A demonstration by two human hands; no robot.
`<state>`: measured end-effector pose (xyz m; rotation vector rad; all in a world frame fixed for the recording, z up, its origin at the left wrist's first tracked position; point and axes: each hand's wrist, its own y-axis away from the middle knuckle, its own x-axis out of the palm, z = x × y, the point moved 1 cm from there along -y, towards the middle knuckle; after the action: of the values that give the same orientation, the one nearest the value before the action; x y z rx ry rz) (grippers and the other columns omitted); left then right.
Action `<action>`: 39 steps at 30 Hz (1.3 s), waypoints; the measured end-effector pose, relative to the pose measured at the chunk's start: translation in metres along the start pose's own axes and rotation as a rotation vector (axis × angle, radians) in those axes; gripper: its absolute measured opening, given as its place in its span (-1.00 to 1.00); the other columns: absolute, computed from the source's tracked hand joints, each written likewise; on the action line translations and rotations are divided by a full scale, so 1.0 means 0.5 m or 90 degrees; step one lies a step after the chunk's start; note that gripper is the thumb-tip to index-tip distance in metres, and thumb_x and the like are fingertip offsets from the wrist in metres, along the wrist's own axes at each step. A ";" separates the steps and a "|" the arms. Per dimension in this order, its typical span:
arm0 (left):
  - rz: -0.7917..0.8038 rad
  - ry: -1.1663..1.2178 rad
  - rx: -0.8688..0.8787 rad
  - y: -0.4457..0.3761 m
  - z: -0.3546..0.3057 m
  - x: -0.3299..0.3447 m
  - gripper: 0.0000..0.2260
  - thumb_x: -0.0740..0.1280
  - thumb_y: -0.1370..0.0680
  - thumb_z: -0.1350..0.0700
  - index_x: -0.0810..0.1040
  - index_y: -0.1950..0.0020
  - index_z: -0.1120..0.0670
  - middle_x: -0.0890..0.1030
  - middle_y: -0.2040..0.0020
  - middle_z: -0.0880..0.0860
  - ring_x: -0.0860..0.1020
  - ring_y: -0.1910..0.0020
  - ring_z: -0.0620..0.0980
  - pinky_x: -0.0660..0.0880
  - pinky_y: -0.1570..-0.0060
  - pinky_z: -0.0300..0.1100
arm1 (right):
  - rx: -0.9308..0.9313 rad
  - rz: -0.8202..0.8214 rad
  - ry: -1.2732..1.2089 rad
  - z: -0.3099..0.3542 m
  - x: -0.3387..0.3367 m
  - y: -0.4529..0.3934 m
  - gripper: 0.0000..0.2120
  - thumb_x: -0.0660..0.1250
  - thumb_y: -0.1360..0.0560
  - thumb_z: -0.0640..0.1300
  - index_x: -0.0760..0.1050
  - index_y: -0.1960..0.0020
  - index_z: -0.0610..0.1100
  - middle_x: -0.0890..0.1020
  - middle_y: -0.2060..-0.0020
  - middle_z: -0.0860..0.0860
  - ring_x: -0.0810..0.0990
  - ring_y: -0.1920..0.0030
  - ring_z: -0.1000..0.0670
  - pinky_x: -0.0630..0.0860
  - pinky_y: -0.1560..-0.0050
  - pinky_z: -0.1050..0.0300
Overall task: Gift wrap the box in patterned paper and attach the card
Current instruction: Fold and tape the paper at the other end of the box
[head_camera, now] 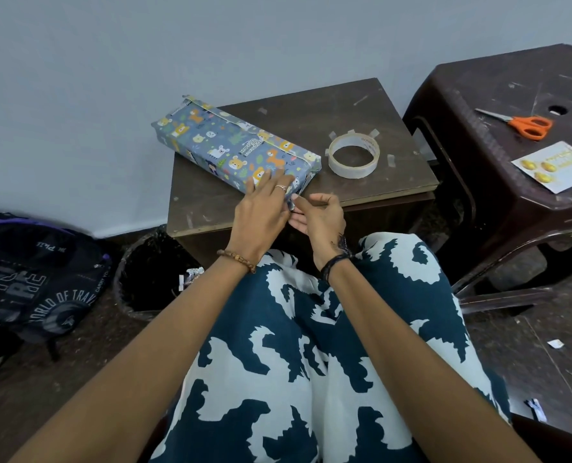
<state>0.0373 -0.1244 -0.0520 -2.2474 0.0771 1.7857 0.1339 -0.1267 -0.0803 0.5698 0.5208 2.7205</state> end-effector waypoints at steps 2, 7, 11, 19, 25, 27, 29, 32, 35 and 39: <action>0.005 0.000 0.007 0.001 0.005 0.001 -0.58 0.20 -0.57 0.22 0.28 -0.44 0.08 0.25 -0.48 0.06 0.17 -0.46 0.09 0.26 -0.33 0.03 | -0.035 -0.013 0.029 0.001 0.004 -0.002 -0.73 0.44 -0.40 -0.32 0.39 0.02 -0.17 0.61 0.28 -0.09 0.62 0.37 0.07 0.63 0.22 0.20; 0.018 -0.003 0.016 0.005 0.018 -0.004 -0.56 0.17 -0.61 0.15 0.19 -0.48 0.08 0.29 -0.46 0.04 0.15 -0.48 0.06 0.30 -0.29 0.02 | -0.086 -0.015 0.052 -0.004 0.011 -0.005 -0.66 0.37 -0.37 -0.46 0.36 0.17 -0.06 0.59 0.35 -0.08 0.62 0.37 0.03 0.64 0.16 0.08; 0.030 -0.015 0.026 0.005 0.028 0.001 -0.50 0.18 -0.60 0.14 0.11 -0.52 0.11 0.28 -0.47 0.10 0.13 -0.49 0.08 0.31 -0.29 0.02 | -0.118 -0.013 0.092 -0.005 0.013 -0.007 -0.65 0.37 -0.37 -0.44 0.34 0.19 -0.05 0.59 0.38 -0.03 0.61 0.39 0.06 0.64 0.16 0.10; 0.043 0.056 0.013 0.001 0.050 0.013 -0.43 0.25 -0.52 0.09 0.15 -0.50 0.04 0.38 -0.37 0.06 0.22 -0.44 0.11 0.43 -0.14 0.09 | -0.137 0.044 0.061 -0.013 0.009 -0.012 -0.66 0.26 -0.46 -0.49 0.31 0.11 -0.05 0.64 0.30 -0.13 0.66 0.29 -0.02 0.63 0.07 0.02; 0.025 0.080 0.037 0.000 0.052 0.005 -0.45 0.32 -0.50 0.12 0.21 -0.45 0.10 0.45 -0.27 0.03 0.36 -0.27 0.13 0.48 0.06 0.13 | -0.218 0.075 0.181 -0.004 -0.004 -0.006 -0.58 0.30 -0.38 -0.46 0.30 0.07 0.04 0.69 0.26 -0.11 0.68 0.15 -0.03 0.56 -0.11 -0.06; 0.007 0.100 0.028 -0.001 0.052 0.011 -0.50 0.31 -0.51 0.13 0.25 -0.41 0.10 0.46 -0.27 0.00 0.37 -0.29 0.11 0.50 0.08 0.12 | -0.226 0.095 0.214 0.002 -0.007 -0.003 -0.57 0.21 -0.37 -0.52 0.30 0.01 -0.03 0.69 0.24 -0.10 0.67 0.21 0.09 0.58 -0.07 0.04; -0.006 0.110 0.020 0.000 0.049 0.015 -0.53 0.31 -0.51 0.15 0.27 -0.39 0.10 0.47 -0.26 -0.01 0.36 -0.29 0.10 0.50 0.07 0.12 | -0.237 0.108 0.250 0.009 -0.010 -0.001 -0.57 0.14 -0.35 -0.53 0.28 -0.04 -0.09 0.68 0.23 -0.08 0.66 0.20 0.10 0.58 -0.06 0.09; -0.014 0.120 0.016 0.000 0.047 0.018 -0.54 0.30 -0.50 0.18 0.28 -0.38 0.08 0.46 -0.25 -0.03 0.36 -0.27 0.08 0.47 0.08 0.07 | -0.277 0.081 0.334 0.020 -0.020 -0.007 -0.60 0.12 -0.36 -0.49 0.29 -0.08 -0.11 0.67 0.20 -0.01 0.65 0.11 0.02 0.54 -0.01 0.16; -0.023 0.121 0.016 0.000 0.046 0.020 -0.58 0.29 -0.49 0.22 0.30 -0.33 0.08 0.46 -0.24 -0.06 0.38 -0.24 0.07 0.42 0.04 -0.02 | -0.347 0.018 0.437 0.047 -0.034 -0.021 -0.65 0.13 -0.39 -0.45 0.34 -0.11 -0.16 0.66 0.16 0.01 0.61 0.11 0.03 0.49 0.09 0.17; -0.054 0.143 0.006 0.003 0.033 0.027 -0.63 0.28 -0.49 0.25 0.32 -0.28 0.12 0.48 -0.24 -0.06 0.41 -0.14 0.08 0.42 -0.09 0.05 | -0.421 -0.053 0.535 0.086 -0.047 -0.054 -0.78 0.17 -0.47 -0.35 0.42 -0.08 -0.17 0.63 0.13 -0.02 0.59 0.11 -0.06 0.53 0.15 0.05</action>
<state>0.0243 -0.1202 -0.0685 -2.3977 0.0330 1.4812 0.1793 -0.0994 -0.0623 -0.7574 -0.2062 2.7050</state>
